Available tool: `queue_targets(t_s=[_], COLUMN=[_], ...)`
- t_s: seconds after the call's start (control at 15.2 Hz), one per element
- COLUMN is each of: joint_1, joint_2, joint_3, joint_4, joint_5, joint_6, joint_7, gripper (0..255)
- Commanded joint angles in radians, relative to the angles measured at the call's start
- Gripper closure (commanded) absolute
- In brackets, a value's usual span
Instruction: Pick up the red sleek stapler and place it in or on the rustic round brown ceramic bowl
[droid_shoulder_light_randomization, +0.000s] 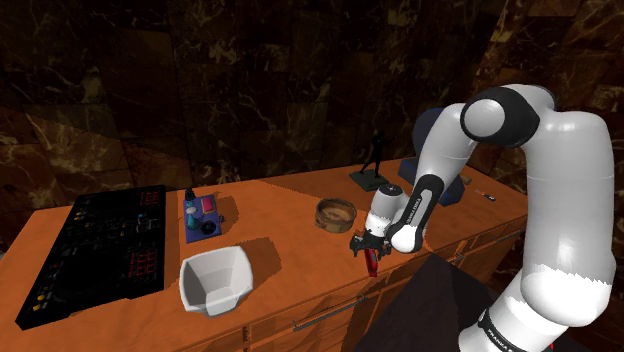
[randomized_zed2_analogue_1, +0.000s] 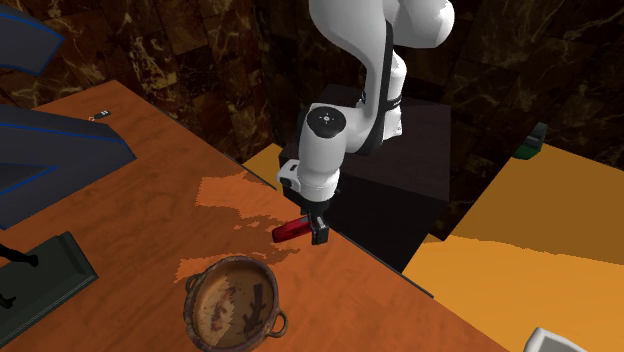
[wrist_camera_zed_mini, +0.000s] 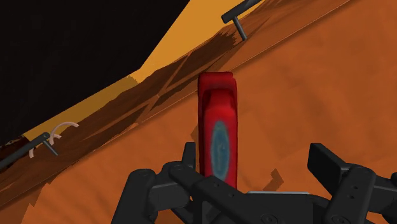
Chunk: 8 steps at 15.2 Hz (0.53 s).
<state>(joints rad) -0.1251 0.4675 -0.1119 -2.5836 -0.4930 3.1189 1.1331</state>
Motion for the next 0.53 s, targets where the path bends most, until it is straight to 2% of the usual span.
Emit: queue_targets(t_s=[0.0,0.07,0.46], joint_1=[0.0,0.0,0.001], joint_2=[0.0,0.0,0.002], joint_3=[0.0,0.0,0.0], joint_4=[0.0,0.0,0.001], joint_5=[0.0,0.0,0.0], joint_6=[0.0,0.0,0.001], joint_7=[0.0,0.0,0.001], gripper=[0,255,255])
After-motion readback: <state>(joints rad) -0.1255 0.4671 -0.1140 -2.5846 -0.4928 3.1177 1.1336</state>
